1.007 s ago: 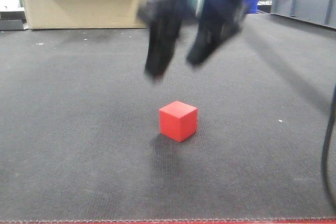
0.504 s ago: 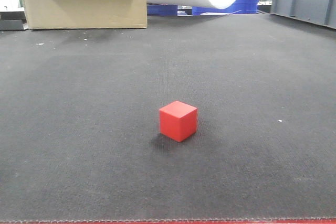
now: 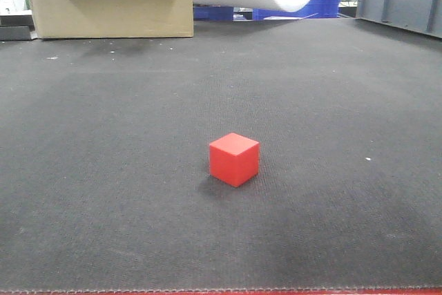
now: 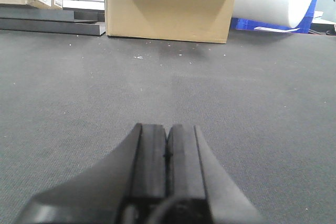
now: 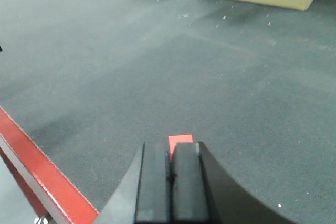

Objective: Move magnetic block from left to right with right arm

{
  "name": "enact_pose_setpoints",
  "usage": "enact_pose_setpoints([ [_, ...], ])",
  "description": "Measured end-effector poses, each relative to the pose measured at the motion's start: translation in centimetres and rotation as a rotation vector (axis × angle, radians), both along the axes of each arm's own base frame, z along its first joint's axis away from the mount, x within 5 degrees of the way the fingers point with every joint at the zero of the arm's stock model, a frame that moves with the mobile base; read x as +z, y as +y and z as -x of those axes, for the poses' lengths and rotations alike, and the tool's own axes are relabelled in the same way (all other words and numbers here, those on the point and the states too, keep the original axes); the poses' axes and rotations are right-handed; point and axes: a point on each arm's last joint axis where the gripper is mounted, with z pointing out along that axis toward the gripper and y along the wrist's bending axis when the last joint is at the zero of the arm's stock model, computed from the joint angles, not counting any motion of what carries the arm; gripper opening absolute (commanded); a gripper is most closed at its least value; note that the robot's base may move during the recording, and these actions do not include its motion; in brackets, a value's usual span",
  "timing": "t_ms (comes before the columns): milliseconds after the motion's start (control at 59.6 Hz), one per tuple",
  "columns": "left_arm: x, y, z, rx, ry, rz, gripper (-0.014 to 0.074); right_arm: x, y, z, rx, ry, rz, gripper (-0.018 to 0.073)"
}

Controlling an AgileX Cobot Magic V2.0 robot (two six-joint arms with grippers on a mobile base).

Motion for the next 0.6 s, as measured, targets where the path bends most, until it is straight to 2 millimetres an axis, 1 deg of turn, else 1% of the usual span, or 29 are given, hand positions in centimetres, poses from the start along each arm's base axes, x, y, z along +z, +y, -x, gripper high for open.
enact_pose_setpoints([
  [168, 0.0, 0.0, 0.0, 0.0, 0.0, 0.0, -0.0116, -0.43, -0.13, 0.14, -0.002, -0.003, -0.007, 0.0067],
  [604, 0.0, 0.0, 0.0, 0.0, 0.0, 0.0, -0.0116, -0.42, -0.13, 0.13, -0.003, -0.005, -0.01, 0.0067],
])
